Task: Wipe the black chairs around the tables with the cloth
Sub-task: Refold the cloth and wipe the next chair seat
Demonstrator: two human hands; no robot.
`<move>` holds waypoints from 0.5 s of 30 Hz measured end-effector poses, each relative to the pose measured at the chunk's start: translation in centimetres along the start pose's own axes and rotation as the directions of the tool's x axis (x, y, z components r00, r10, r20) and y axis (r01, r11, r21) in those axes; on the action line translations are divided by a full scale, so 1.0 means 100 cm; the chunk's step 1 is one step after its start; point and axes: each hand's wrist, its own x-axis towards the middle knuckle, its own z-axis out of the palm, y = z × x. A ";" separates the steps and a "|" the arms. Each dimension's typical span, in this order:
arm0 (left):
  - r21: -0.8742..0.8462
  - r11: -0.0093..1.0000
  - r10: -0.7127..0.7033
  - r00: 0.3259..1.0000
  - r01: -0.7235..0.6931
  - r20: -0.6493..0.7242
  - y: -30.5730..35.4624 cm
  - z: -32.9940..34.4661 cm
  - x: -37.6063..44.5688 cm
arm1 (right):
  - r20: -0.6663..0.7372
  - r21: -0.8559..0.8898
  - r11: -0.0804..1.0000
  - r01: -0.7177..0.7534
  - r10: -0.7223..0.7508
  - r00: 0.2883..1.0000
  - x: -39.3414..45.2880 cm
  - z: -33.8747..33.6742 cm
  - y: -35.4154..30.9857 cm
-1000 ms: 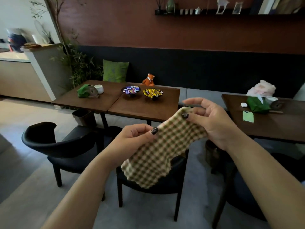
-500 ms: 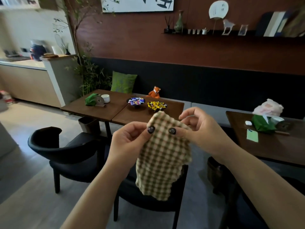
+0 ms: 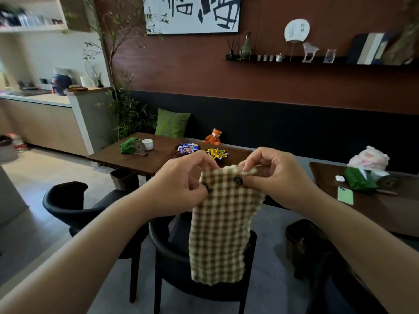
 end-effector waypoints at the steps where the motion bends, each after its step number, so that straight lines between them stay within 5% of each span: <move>1: 0.028 0.999 -0.018 1.000 0.018 0.005 0.000 -0.001 0.002 | 0.009 -0.022 1.000 0.004 -0.004 1.000 0.001 -0.002 -0.001; 7: -0.015 0.995 -0.095 0.974 0.100 0.206 -0.002 -0.003 0.011 | 0.040 -0.082 0.996 -0.029 0.033 0.999 0.000 -0.018 -0.003; 15: 0.056 0.998 0.019 0.999 -0.022 0.051 -0.001 0.001 0.025 | 0.054 -0.030 0.990 -0.135 0.137 0.989 -0.010 -0.035 0.002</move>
